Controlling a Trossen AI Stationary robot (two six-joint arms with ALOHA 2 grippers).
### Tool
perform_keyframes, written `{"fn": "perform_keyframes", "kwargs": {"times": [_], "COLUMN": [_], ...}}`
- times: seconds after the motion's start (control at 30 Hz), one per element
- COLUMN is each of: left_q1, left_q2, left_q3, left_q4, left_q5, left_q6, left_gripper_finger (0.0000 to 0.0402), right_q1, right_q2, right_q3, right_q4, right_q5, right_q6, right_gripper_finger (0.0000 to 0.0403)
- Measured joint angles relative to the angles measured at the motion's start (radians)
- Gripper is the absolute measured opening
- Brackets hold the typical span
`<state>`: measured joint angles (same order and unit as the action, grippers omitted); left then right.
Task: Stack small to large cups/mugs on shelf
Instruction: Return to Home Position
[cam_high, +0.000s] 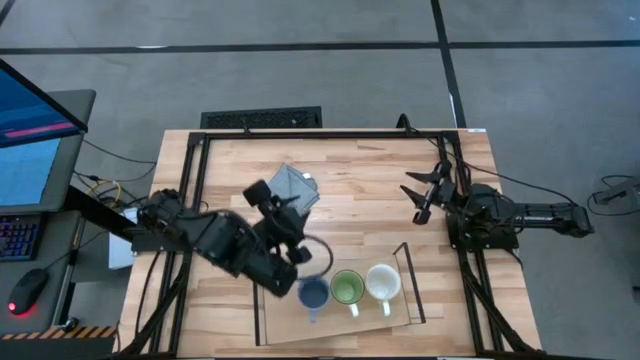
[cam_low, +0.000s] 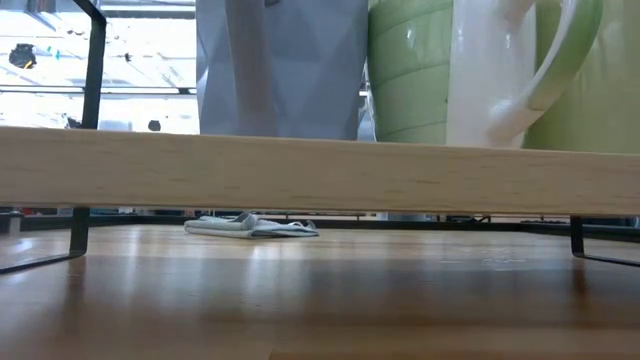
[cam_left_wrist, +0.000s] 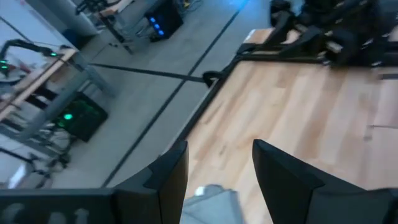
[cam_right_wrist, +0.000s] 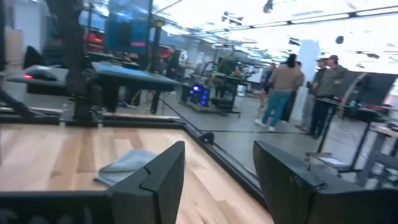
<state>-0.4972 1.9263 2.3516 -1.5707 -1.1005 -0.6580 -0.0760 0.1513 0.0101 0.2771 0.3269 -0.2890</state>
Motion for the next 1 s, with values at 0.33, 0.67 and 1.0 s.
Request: {"fn": "perform_keyframes", "kwargs": {"times": [0.33,0.67,1.0], "left_q1": [0.103,0.117,0.158], "left_q2": [-0.129,-0.417,-0.805], "left_q3": [-0.166,-0.612,-1.226], "left_q4": [0.000,0.174,0.737], "left_q5": [0.013,-0.074,-0.085], "left_q6": [0.024,-0.061,0.188], "left_gripper_finger": [0.0171,0.0171,0.0171], "right_q1": [-0.096,-0.178,-0.262], "right_q2": [0.000,0.000,0.000], "right_q3": [0.001,0.002,0.002], "right_q4": [-0.015,-0.014,-0.005], "right_q5": [0.043,0.038,0.038], "right_q6": [0.000,0.001,0.005], "right_gripper_finger": [0.0212,0.0212,0.0212]}}
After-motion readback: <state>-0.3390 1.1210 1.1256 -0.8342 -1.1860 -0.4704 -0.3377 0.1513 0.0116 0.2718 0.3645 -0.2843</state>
